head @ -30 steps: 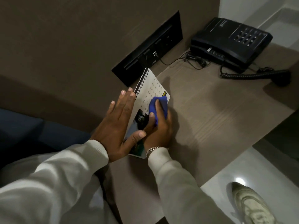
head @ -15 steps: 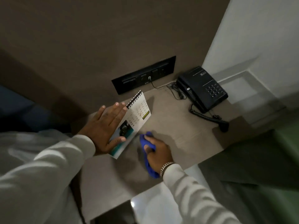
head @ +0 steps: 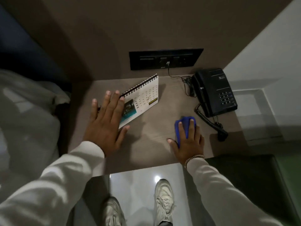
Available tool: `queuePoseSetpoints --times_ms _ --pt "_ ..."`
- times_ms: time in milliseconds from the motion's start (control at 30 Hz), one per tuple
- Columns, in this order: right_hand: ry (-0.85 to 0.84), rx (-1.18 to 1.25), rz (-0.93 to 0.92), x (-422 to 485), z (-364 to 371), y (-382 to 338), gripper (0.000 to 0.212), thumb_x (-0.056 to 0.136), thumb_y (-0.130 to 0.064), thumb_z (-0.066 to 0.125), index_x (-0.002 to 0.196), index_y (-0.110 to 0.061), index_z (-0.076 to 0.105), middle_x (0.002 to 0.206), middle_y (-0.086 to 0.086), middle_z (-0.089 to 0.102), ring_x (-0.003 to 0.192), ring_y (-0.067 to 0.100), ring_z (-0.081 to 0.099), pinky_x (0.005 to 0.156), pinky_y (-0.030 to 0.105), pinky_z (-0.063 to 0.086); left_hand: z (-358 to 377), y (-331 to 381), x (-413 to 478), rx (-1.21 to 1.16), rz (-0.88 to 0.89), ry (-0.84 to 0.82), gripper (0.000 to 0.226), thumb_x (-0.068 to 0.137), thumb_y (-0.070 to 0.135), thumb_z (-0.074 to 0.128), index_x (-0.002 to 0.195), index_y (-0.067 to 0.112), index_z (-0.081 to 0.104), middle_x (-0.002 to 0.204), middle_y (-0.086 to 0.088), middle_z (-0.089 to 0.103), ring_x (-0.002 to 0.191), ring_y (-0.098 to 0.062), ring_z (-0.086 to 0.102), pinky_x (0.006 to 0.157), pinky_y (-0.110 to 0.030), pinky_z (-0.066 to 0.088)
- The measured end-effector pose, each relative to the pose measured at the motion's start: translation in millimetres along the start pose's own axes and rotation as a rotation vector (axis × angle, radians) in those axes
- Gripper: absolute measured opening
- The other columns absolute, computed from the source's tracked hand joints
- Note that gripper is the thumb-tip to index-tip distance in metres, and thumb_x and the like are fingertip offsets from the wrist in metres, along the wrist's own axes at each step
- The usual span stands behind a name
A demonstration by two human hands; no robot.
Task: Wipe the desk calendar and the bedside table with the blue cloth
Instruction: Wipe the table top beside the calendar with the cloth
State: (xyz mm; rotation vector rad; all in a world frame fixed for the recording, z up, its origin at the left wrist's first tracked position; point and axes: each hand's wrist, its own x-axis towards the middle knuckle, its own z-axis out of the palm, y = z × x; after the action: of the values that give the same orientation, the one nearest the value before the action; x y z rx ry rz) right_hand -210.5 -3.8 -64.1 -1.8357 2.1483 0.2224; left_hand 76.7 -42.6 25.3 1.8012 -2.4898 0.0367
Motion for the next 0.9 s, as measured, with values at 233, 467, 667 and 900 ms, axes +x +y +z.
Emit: queuePoseSetpoints --times_ms 233,467,667,900 --pt "-0.096 0.027 0.022 5.5 -18.2 -4.9 0.091 0.073 -0.085 0.011 0.149 -0.035 0.012 0.164 0.013 0.006 0.149 0.041 0.004 0.114 0.069 0.015 0.6 17.9 -21.0 -0.304 -0.376 0.148 0.078 0.088 0.045 0.039 0.151 0.006 0.012 0.162 -0.015 -0.001 0.150 -0.031 -0.006 0.121 -0.053 -0.001" --pt "0.048 0.910 -0.061 66.7 -118.3 -88.6 0.073 0.089 -0.060 0.045 0.148 -0.020 0.028 0.157 0.009 0.035 0.143 0.025 0.034 0.113 0.031 0.022 -14.2 33.5 -11.1 -1.141 -1.187 0.267 0.064 0.093 0.061 0.027 0.141 0.021 0.041 0.150 -0.008 0.043 0.138 -0.026 0.040 0.114 -0.035 0.027" --pt "0.066 1.057 -0.105 88.7 -143.1 -126.2 0.034 0.099 -0.045 0.042 0.099 -0.018 0.063 0.103 0.009 0.069 0.106 0.033 0.065 0.096 0.050 0.052 -8.0 17.4 8.3 -1.541 -1.324 0.383 0.059 0.082 0.078 0.019 0.074 0.036 0.059 0.086 0.019 0.061 0.081 0.003 0.054 0.092 -0.030 0.029" --pt "0.070 1.231 -0.046 90.1 -128.3 -133.6 0.040 0.097 -0.040 0.049 0.126 -0.014 0.060 0.126 0.013 0.066 0.114 0.021 0.062 0.104 0.051 0.048 -22.9 -32.6 34.7 -1.495 -1.230 0.312 0.099 0.057 0.091 0.026 0.120 0.024 0.063 0.135 -0.004 0.060 0.121 -0.023 0.057 0.113 -0.042 0.034"
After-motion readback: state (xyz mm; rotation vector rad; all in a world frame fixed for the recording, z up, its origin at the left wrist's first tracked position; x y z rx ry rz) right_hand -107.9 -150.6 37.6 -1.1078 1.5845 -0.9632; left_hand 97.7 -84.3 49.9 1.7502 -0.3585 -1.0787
